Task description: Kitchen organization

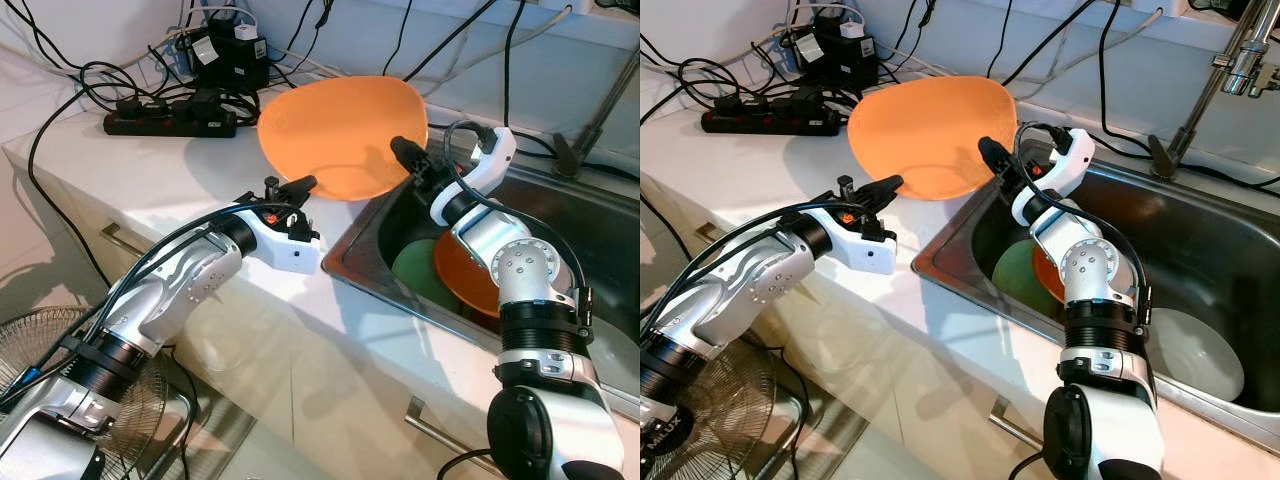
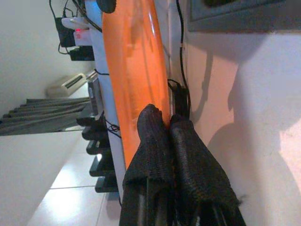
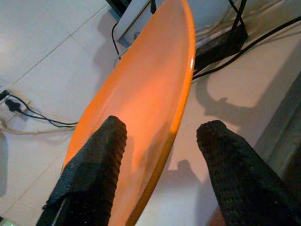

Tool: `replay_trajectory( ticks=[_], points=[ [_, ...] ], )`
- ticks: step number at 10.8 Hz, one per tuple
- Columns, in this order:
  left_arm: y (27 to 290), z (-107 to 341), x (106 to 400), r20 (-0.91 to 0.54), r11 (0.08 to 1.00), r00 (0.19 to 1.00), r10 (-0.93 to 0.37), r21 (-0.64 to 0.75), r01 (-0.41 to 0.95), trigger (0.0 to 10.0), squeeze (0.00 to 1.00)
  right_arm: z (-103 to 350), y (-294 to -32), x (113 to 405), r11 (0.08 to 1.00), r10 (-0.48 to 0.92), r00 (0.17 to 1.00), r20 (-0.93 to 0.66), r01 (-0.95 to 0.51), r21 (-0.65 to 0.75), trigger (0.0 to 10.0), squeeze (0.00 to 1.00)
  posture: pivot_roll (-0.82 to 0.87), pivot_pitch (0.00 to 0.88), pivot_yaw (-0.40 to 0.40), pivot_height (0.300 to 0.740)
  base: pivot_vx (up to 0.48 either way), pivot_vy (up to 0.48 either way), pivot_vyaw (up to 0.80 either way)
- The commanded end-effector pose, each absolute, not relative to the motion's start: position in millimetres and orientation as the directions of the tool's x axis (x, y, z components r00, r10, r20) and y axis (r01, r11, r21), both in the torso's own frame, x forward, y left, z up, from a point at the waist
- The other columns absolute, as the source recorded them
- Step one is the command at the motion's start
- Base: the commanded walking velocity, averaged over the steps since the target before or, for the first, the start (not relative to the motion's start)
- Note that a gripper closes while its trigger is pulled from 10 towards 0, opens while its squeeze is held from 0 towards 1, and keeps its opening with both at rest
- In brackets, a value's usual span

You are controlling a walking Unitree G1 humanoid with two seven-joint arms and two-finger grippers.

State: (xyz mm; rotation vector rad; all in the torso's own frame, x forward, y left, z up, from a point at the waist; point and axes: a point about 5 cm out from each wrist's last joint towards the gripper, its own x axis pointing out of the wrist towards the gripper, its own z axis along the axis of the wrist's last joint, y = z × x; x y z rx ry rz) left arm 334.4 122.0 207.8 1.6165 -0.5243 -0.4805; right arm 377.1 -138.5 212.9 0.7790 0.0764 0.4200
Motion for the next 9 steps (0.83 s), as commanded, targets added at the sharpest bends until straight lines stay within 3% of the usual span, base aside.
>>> replay_trajectory(
  ticks=[1,9],
  points=[
    [119.8,215.6,333.8,0.031,-0.067,0.797,-0.603,0.994,-0.090,10.0,0.00,216.8,-137.0,376.8,0.621,0.404,0.909,0.098,-0.351,0.701,0.0,0.00,0.22,0.000,-0.035,0.740,0.000,0.000,0.00],
    [117.8,217.6,334.7,0.047,-0.079,0.791,-0.610,0.990,-0.120,10.0,0.00,219.5,-132.8,375.4,0.579,0.423,0.898,0.120,-0.369,0.727,0.0,0.00,0.22,0.007,-0.037,0.740,0.000,0.000,0.00]
  ],
)
